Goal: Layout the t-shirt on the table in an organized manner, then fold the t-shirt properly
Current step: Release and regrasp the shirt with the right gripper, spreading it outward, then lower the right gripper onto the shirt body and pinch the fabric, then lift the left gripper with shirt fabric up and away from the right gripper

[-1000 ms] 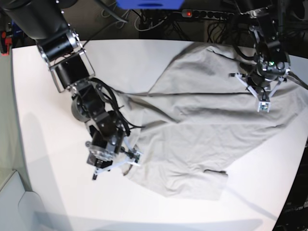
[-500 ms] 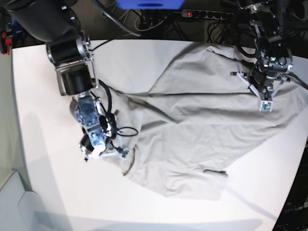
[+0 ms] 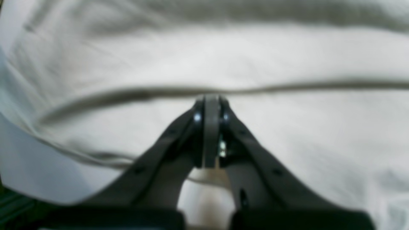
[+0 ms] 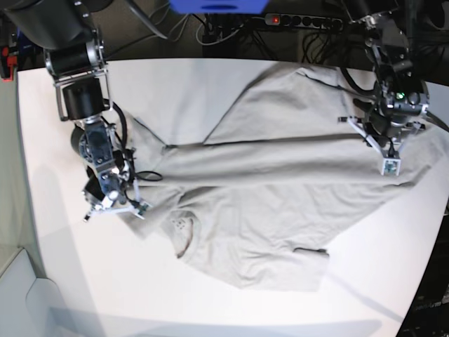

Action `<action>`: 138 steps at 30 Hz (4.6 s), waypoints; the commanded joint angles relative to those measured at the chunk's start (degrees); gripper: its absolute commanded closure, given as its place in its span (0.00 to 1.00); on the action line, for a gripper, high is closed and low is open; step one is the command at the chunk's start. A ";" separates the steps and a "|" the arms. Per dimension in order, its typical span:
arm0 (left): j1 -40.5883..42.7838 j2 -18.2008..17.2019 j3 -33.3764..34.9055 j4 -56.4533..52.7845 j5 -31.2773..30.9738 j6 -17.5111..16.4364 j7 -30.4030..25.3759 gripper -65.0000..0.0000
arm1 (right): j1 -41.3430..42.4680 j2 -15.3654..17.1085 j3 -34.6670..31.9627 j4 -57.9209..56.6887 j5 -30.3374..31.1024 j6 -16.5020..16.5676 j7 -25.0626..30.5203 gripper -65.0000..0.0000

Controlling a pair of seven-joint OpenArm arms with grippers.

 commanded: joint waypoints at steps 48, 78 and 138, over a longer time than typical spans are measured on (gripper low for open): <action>9.35 -0.61 -0.11 2.73 -0.21 0.12 -0.72 1.00 | 9.36 -18.17 -8.35 -11.32 2.54 2.57 6.87 1.00; 10.84 1.15 0.33 11.61 -10.41 0.21 -0.72 1.00 | 6.02 -17.64 3.52 13.03 2.37 2.57 -5.79 1.00; 16.21 5.64 21.96 10.99 -10.41 0.30 -0.63 0.65 | 12.09 -18.78 7.04 -17.03 2.63 2.57 9.60 1.00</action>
